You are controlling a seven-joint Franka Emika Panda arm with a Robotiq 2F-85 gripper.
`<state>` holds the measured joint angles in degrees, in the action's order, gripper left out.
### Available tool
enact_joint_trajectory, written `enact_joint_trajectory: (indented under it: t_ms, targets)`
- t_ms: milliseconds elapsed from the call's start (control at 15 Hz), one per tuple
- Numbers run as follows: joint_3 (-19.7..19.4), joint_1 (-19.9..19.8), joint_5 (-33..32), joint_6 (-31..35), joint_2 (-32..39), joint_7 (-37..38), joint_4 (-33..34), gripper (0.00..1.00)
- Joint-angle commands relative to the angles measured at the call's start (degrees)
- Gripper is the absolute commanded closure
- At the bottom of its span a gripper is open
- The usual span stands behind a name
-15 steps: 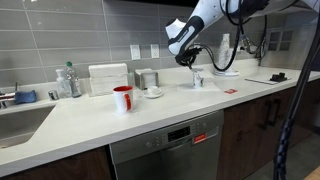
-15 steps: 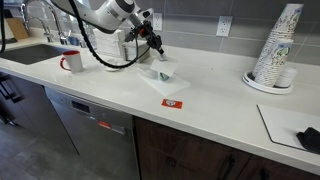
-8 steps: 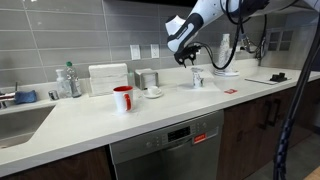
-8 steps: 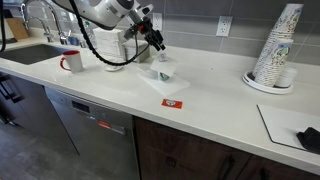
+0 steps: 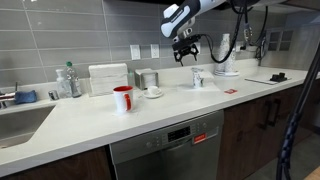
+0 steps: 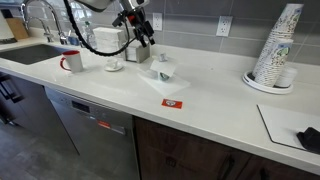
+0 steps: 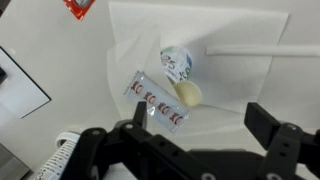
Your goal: Put the white sachet on top of the napkin on the coffee cup
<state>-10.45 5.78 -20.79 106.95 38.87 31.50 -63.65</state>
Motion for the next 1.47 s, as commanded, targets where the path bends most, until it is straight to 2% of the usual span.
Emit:
enact_joint_trajectory:
  t_ms: [0,200,400,533,933,1000,1067,1400]
  targets:
    - [1.6,-1.1,4.3,-9.0,-3.9,-4.1,-1.3,0.00]
    - [2.1,-1.9,7.0,-13.2,-7.4,-5.7,-3.1,0.00]
    - [2.3,-2.7,10.1,-14.2,-11.1,-7.2,-5.5,0.00]
    - [2.5,-2.9,11.5,-11.3,-13.9,-8.8,-8.7,0.00]
    - [3.7,-2.2,12.9,3.9,-24.2,-11.5,-24.0,0.00]
    - [4.8,-2.7,11.8,4.6,-26.0,-11.4,-26.3,0.00]
    - [4.5,-2.2,10.4,2.6,-27.0,-9.7,-27.1,0.00]
    - [5.9,-2.3,11.3,0.3,-34.5,-5.0,-35.7,0.00]
